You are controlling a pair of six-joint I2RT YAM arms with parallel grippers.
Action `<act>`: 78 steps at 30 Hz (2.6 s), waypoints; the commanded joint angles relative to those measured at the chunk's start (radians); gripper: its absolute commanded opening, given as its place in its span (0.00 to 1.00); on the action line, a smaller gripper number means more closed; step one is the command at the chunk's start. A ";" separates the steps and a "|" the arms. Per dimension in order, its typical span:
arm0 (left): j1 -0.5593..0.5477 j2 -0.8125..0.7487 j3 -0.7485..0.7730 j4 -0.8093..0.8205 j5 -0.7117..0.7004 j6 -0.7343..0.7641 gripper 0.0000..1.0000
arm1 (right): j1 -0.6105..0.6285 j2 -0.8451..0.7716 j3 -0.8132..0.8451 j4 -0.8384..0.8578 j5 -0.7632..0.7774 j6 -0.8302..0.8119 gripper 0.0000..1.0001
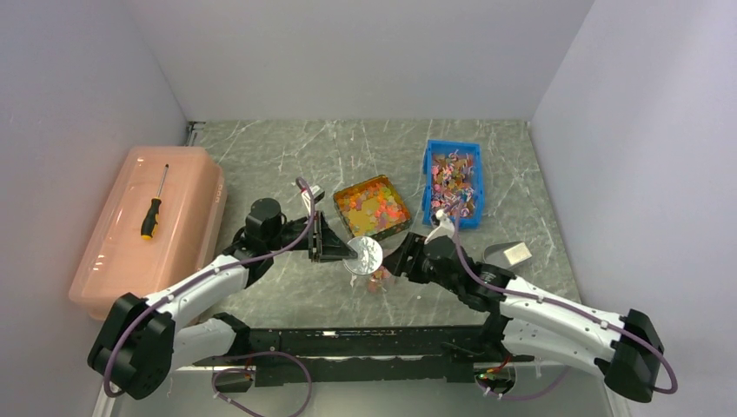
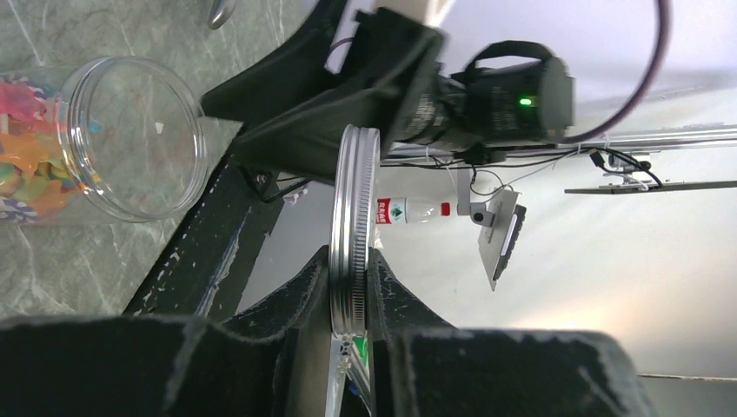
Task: Pack the candies
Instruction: Close the bottle lid on the packing bottle.
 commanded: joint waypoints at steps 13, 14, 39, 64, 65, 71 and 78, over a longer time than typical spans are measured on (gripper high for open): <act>0.004 0.202 0.008 0.226 0.019 -0.058 0.12 | 0.005 -0.240 0.099 -0.183 0.165 -0.062 0.64; 0.004 0.219 0.006 0.255 0.021 -0.081 0.12 | 0.005 -0.249 0.090 -0.164 0.152 -0.059 0.64; -0.061 0.453 0.022 0.506 0.005 -0.200 0.21 | 0.004 -0.131 -0.019 0.096 0.044 0.044 0.57; -0.068 0.442 0.020 0.279 -0.004 -0.025 0.41 | 0.004 -0.164 -0.054 0.078 0.088 0.082 0.15; -0.068 0.444 0.023 0.271 -0.004 -0.020 0.42 | 0.004 -0.162 -0.055 0.072 0.092 0.088 0.15; -0.068 0.452 0.051 0.203 -0.003 0.018 0.41 | 0.004 -0.170 -0.069 0.069 0.096 0.093 0.14; -0.068 0.438 0.085 0.081 -0.016 0.083 0.41 | 0.004 -0.175 -0.083 0.061 0.099 0.099 0.14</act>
